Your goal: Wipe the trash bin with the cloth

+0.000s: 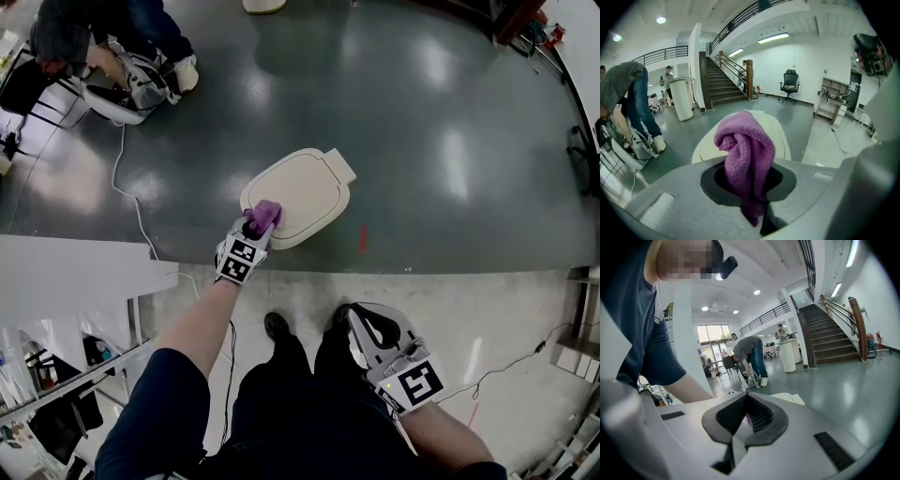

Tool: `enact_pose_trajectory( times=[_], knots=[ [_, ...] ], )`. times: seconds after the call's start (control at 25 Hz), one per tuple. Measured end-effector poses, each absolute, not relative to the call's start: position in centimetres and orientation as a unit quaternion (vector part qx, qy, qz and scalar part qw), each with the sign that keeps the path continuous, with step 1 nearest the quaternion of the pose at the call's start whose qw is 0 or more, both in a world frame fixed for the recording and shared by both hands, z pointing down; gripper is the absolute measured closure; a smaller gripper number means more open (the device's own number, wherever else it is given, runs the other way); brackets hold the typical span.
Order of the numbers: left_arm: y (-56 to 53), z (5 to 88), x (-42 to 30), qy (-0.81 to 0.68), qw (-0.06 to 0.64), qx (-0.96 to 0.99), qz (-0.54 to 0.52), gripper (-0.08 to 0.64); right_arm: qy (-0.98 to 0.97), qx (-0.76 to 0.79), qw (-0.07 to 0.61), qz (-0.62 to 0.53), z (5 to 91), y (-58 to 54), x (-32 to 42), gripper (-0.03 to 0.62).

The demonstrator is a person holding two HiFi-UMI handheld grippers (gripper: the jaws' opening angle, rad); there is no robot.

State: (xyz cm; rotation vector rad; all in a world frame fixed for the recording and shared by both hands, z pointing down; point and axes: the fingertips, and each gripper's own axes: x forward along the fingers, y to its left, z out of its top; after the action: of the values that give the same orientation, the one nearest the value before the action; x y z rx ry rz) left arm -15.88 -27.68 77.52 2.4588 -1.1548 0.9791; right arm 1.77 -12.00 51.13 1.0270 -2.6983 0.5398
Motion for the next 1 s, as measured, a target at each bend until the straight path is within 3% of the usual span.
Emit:
enact_pose_trajectory(
  times=[0.44,1.0],
  knots=[
    [-22.3,78.0,-11.8,-0.366,0.139,0.862,0.322,0.492,-0.915,0.343,0.098,0.186,51.2,-10.1,2.2,0.581],
    [-30.8,77.0,-16.1,-0.412,0.114,0.839,0.338,0.492,-0.904,0.363,0.102,0.200,52.3,-10.3,4.0,0.581]
  ],
)
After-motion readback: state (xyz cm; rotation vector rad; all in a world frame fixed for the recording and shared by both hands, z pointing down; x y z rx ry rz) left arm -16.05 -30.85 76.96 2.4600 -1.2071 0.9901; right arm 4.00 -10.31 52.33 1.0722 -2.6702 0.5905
